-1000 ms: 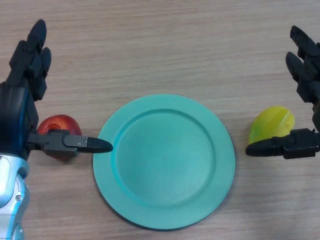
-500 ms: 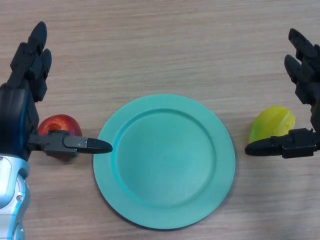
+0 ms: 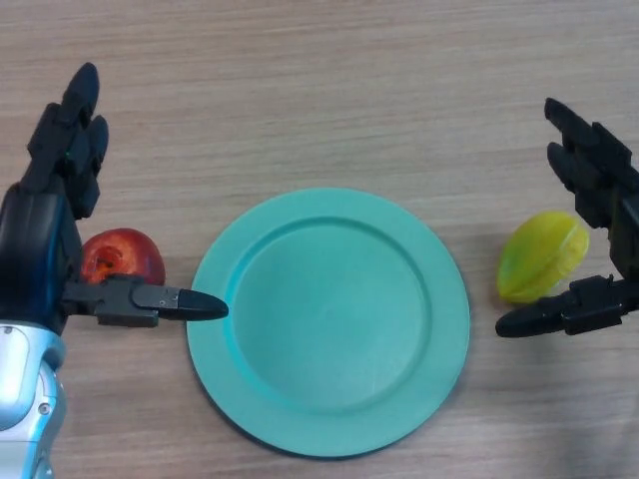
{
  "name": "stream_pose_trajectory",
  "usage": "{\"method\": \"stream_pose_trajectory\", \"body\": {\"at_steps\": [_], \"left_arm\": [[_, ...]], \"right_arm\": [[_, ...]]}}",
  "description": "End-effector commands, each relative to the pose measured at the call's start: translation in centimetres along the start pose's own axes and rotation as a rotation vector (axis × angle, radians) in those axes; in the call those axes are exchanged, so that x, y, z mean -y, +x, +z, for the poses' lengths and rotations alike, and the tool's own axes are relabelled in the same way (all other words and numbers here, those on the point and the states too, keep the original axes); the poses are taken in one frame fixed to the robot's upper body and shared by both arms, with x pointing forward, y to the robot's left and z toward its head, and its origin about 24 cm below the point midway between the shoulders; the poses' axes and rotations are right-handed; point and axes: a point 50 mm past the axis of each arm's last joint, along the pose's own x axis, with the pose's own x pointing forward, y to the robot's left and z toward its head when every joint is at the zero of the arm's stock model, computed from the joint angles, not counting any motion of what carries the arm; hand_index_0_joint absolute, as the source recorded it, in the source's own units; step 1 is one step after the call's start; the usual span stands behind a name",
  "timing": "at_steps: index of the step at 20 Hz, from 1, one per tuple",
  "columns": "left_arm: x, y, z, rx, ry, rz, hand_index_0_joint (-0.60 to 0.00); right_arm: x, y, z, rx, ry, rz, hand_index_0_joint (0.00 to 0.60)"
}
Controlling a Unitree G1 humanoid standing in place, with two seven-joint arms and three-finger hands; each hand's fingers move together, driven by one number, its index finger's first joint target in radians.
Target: Pick up the yellow starfruit and place it on the plate
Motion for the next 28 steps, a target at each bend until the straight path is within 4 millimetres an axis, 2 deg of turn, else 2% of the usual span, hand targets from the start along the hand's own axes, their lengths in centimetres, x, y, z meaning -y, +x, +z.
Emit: {"method": "stream_pose_trajectory", "body": {"at_steps": [1, 5, 8, 14, 22, 28], "left_arm": [[-0.9, 0.5, 3.3, 0.216, 0.026, 0.028, 0.0], [-0.8, 0.7, 3.3, 0.226, 0.034, 0.029, 0.0], [-1.0, 0.8, 3.3, 0.222, 0.036, 0.035, 0.0], [-1.1, 0.8, 2.7, 0.197, 0.036, 0.034, 0.0], [-0.8, 0.9, 2.3, 0.186, 0.029, 0.014, 0.0], [-0.5, 1.1, 2.4, 0.202, 0.037, 0.011, 0.0]], "right_arm": [[2.9, 0.3, 3.5, 0.235, -0.105, -0.083, 0.0], [3.8, 1.5, 2.1, 0.205, -0.204, -0.114, 0.0], [4.8, 2.2, 1.4, 0.169, -0.27, -0.229, 0.0], [5.4, 2.5, -0.1, 0.088, -0.393, -0.414, 0.0], [4.3, 1.8, -1.2, -0.018, -0.353, -0.39, 0.0], [3.1, 2.5, -2.3, -0.083, -0.29, -0.378, 0.0]]}}
